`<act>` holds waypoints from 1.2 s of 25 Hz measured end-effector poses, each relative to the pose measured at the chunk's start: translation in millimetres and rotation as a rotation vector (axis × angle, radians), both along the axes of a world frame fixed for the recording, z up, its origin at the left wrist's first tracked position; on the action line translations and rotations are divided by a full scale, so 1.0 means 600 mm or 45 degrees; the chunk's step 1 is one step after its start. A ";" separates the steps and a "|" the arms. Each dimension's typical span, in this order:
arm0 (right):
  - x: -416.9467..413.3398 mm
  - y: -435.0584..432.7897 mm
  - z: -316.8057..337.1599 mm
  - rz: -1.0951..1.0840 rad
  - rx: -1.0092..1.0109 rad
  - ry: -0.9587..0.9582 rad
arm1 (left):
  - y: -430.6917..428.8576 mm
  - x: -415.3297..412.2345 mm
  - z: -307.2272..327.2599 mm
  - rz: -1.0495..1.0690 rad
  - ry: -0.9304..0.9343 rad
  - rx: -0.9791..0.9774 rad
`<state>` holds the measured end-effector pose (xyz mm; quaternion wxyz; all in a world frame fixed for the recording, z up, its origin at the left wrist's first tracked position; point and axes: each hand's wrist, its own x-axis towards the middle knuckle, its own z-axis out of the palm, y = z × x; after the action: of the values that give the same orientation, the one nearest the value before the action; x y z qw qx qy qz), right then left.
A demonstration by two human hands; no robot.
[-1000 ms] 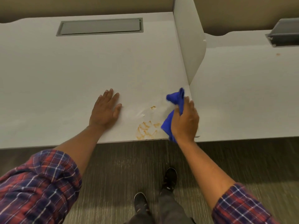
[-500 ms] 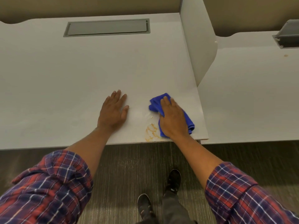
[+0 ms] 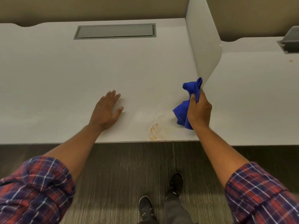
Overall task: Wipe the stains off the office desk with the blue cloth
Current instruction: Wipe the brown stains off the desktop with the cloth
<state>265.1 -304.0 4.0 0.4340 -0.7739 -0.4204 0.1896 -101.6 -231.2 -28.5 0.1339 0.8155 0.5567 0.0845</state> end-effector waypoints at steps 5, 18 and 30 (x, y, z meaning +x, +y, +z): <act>0.011 0.057 -0.042 0.443 -0.402 -0.651 | -0.017 -0.040 -0.025 0.076 0.154 0.050; -0.188 -0.041 -0.053 1.078 -0.156 -0.699 | -0.010 -0.041 -0.033 0.090 0.143 0.091; -0.111 -0.065 0.068 0.268 0.166 0.775 | -0.010 -0.041 -0.035 0.100 0.126 0.082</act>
<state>198.5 -343.0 44.7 0.5663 -0.6048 -0.3602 0.4287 -126.2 -237.1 -49.7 0.0765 0.8001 0.5912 0.0669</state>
